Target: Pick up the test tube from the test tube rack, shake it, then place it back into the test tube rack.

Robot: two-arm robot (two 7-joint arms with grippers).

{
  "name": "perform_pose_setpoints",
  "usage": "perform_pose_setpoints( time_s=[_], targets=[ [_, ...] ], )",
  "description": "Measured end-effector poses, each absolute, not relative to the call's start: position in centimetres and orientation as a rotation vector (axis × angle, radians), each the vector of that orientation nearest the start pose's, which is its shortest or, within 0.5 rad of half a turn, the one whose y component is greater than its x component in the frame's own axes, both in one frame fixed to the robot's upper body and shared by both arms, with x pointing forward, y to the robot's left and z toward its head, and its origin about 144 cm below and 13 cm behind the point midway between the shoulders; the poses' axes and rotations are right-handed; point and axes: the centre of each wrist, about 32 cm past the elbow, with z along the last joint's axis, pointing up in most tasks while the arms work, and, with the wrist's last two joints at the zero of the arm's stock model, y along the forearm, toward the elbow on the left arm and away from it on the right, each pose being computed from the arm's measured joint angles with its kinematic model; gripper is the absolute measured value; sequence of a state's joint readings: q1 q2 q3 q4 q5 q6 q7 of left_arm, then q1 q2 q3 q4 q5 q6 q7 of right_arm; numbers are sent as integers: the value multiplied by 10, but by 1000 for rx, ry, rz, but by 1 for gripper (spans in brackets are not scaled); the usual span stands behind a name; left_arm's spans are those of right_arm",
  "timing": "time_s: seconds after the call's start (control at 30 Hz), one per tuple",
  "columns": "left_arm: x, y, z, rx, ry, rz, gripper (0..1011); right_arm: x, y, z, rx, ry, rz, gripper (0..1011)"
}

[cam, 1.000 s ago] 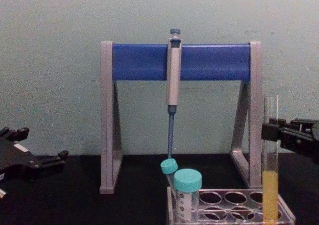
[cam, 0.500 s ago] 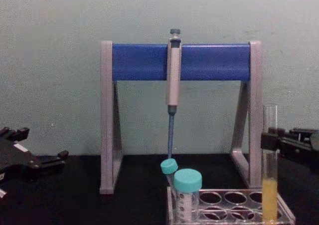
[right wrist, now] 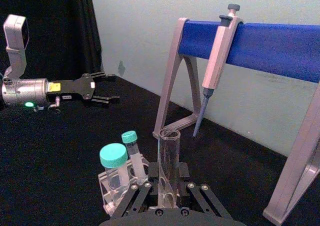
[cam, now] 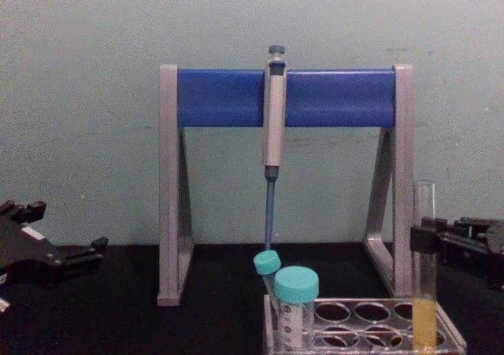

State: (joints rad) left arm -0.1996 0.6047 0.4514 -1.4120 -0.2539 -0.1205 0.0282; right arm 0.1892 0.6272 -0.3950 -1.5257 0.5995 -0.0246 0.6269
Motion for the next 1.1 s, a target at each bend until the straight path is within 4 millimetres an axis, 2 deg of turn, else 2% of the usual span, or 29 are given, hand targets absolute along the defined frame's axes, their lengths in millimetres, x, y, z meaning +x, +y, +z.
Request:
perform_pose_setpoints(
  time_s=[1.1],
  targets=[
    [489, 310, 1140, 304, -285, 1248, 1001, 492, -309, 1172, -103, 41, -658, 237]
  ],
)
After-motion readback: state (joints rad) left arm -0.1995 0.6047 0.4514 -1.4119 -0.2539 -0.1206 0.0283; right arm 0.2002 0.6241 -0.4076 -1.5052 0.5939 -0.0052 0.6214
